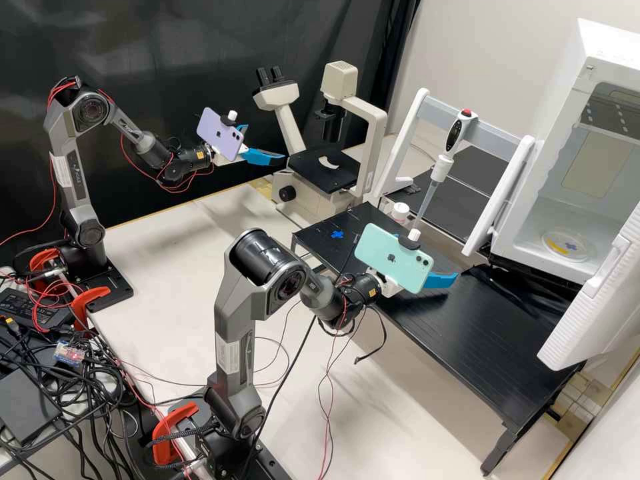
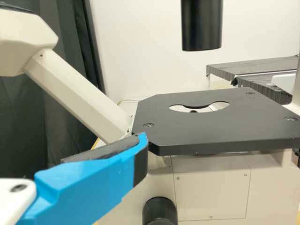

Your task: Move the petri dish to the microscope

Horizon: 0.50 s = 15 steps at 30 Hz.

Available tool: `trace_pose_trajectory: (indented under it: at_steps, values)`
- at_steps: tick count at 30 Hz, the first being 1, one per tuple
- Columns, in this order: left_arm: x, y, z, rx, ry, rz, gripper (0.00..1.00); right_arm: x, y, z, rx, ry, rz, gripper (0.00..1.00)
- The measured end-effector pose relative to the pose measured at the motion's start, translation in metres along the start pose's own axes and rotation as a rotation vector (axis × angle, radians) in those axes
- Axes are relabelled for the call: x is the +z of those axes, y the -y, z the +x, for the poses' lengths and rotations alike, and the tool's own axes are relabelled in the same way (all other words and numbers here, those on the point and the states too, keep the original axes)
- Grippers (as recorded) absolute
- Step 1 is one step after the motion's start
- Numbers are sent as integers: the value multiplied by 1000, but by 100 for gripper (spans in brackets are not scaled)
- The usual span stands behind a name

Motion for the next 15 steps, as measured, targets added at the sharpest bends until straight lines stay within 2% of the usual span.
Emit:
trace_pose_trajectory:
  at_steps: [8,12,15]
  values:
    - [0,0,0,0,0,0,100,0,0,0,1,1,0,100]
    - [0,0,0,0,0,0,100,9,-4,-2,12,22,-6,100]
    - [0,0,0,0,0,0,100,17,-12,-8,24,37,17,100]
